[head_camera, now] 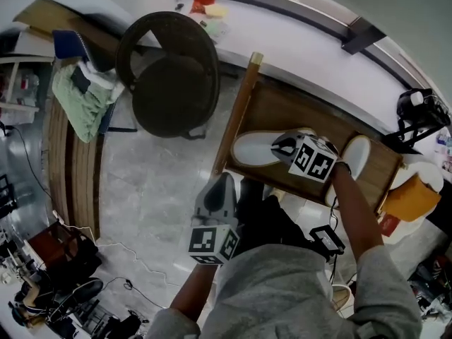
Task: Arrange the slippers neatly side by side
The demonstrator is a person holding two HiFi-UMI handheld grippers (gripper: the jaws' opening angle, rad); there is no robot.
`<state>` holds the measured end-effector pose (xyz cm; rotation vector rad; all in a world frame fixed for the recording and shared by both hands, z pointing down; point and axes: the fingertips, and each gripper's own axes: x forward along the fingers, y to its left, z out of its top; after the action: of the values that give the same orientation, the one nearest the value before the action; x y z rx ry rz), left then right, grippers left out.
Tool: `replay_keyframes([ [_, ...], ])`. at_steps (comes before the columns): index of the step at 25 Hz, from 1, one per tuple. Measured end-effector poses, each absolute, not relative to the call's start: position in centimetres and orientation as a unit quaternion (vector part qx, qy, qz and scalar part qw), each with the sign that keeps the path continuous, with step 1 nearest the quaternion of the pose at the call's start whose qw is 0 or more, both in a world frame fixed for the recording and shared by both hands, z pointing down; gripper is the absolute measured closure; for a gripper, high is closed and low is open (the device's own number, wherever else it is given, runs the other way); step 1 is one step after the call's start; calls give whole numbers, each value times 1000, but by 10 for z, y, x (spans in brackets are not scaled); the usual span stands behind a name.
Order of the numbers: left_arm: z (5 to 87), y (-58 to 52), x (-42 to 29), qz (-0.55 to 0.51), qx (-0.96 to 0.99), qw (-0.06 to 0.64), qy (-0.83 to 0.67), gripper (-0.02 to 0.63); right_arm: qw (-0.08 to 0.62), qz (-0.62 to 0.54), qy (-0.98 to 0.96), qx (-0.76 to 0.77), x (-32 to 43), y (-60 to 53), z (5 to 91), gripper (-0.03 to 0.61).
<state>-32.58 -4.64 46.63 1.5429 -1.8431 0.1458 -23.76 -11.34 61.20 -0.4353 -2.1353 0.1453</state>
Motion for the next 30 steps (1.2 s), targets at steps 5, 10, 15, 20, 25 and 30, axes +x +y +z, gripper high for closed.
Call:
replay_keyframes([
  [5, 461, -57, -306, 65, 625, 354, -693, 600, 416, 114, -898, -91, -229, -133, 584, 537],
  [10, 453, -67, -280, 73, 649, 347, -673, 600, 391, 141, -909, -7, -205, -152, 564, 537],
  [15, 451, -74, -253, 82, 669, 338, -657, 600, 368, 197, -907, 57, -177, -160, 550, 537],
  [20, 450, -70, -227, 85, 681, 333, -646, 600, 341, 255, -897, 122, -150, -165, 543, 537],
  [25, 452, -64, -205, 89, 690, 334, -636, 600, 283, 361, -866, 200, -122, -168, 544, 537],
  [30, 450, -55, -180, 95, 703, 328, -623, 600, 230, 423, -816, 319, -81, -174, 561, 537],
])
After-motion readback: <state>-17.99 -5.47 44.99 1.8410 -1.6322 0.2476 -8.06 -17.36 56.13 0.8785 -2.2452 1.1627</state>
